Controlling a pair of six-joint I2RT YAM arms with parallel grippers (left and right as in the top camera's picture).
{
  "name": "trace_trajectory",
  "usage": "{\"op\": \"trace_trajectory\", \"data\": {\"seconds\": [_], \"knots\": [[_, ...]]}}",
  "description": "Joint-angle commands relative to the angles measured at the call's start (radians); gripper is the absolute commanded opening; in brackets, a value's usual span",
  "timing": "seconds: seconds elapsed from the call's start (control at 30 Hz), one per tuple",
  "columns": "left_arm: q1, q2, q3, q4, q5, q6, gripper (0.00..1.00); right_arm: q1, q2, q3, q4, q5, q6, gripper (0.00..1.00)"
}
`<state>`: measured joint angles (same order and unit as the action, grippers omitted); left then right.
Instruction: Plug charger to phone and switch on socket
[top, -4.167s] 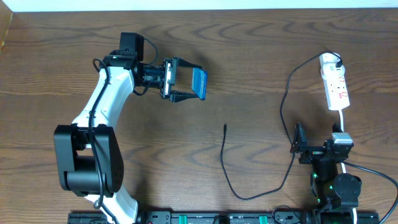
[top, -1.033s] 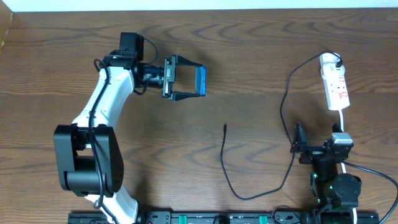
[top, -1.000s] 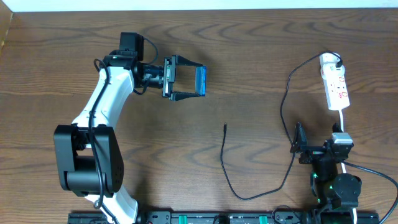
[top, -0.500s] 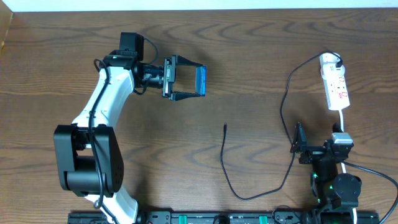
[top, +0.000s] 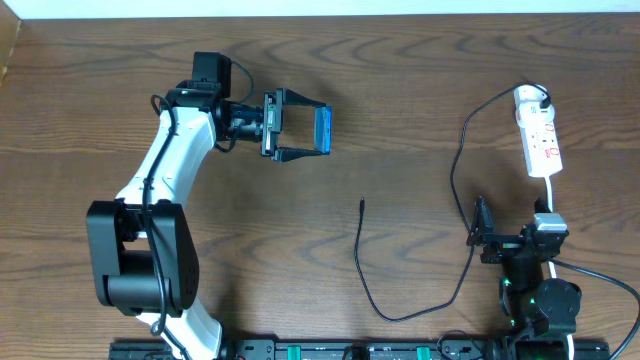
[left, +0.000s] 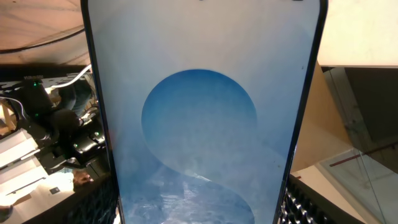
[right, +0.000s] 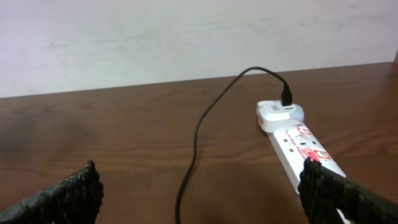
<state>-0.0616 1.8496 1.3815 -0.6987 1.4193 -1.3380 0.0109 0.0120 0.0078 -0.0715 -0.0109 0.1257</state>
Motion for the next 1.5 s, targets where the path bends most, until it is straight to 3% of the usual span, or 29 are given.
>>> {"op": "trace_trajectory", "data": {"seconds": [0.0, 0.57, 0.87, 1.17, 1.47], "knots": [[0.0, -0.023, 0.024, 0.002, 0.037, 0.005, 0.07, 0.01, -0.007, -0.003, -0.004, 0.005, 0.008, 0.99], [0.0, -0.023, 0.024, 0.002, 0.028, 0.029, 0.07, 0.01, -0.007, -0.003, -0.004, 0.005, 0.008, 0.99], [0.0, -0.023, 0.024, 0.002, 0.023, 0.1, 0.08, 0.01, -0.007, -0.003, -0.004, 0.005, 0.008, 0.99], [0.0, -0.023, 0.024, 0.004, -0.211, 0.122, 0.07, 0.01, -0.007, -0.002, -0.003, 0.02, 0.008, 0.99], [0.0, -0.023, 0.024, 0.068, -0.225, 0.25, 0.07, 0.01, -0.007, -0.002, 0.128, 0.031, 0.008, 0.99]]}}
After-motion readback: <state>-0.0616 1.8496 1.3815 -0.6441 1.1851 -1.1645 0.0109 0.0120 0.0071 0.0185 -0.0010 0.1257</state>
